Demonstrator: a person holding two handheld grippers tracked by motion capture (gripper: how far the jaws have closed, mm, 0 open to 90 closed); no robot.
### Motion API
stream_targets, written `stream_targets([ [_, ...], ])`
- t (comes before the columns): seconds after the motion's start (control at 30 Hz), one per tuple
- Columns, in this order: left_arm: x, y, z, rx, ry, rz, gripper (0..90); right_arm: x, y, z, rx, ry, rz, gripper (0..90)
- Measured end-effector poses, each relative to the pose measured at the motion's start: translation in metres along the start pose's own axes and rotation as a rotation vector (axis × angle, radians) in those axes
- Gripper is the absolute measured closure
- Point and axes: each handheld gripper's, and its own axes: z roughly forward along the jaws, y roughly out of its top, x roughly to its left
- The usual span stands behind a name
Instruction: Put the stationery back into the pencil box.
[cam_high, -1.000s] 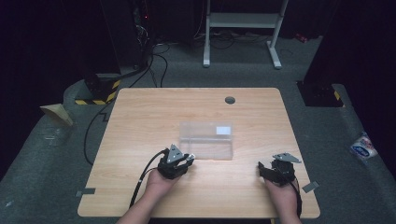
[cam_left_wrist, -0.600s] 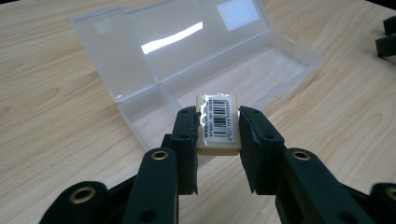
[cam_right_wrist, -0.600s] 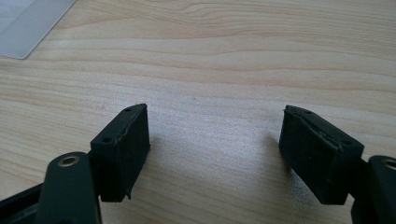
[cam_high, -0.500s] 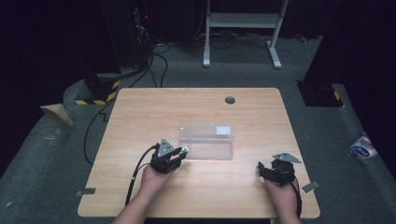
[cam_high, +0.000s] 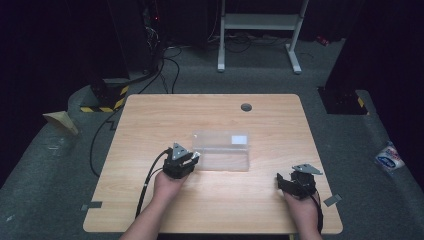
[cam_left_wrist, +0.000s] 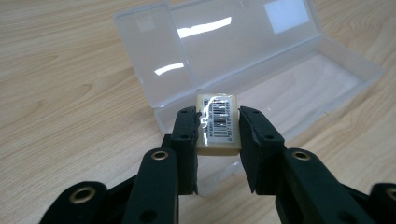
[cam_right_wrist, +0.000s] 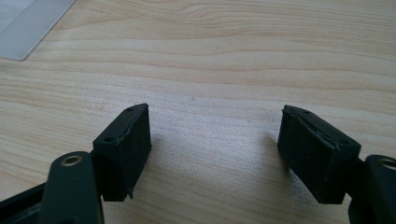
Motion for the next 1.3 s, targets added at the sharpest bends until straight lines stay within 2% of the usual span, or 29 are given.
stream_targets([
  [0.1, 0.002, 0.002, 0.008, 0.028, 0.014, -0.008, 68.4, 0.000, 0.000, 0.000, 0.000, 0.000, 0.000, 25.2],
  [0.13, 0.002, 0.002, 0.009, 0.028, 0.014, -0.019, 68.4, 0.000, 0.000, 0.000, 0.000, 0.000, 0.000, 25.2],
  [0.37, 0.001, 0.007, 0.015, 0.042, 0.043, -0.012, 68.4, 0.000, 0.000, 0.000, 0.001, 0.000, 0.003, 25.2],
  [0.53, 0.002, 0.007, 0.019, 0.052, 0.063, -0.022, 68.3, 0.000, 0.000, 0.000, 0.000, 0.000, 0.000, 25.3],
  [0.9, -0.005, 0.005, 0.028, 0.093, 0.083, -0.010, 68.2, 0.000, 0.000, 0.000, -0.001, 0.000, -0.003, 25.4],
  [1.17, -0.010, 0.005, 0.032, 0.103, 0.094, 0.016, 68.1, 0.000, 0.000, 0.000, 0.000, 0.000, 0.002, 25.4],
  [1.3, -0.010, 0.005, 0.033, 0.104, 0.099, 0.014, 68.1, 0.000, 0.000, 0.000, 0.000, 0.000, 0.000, 25.4],
])
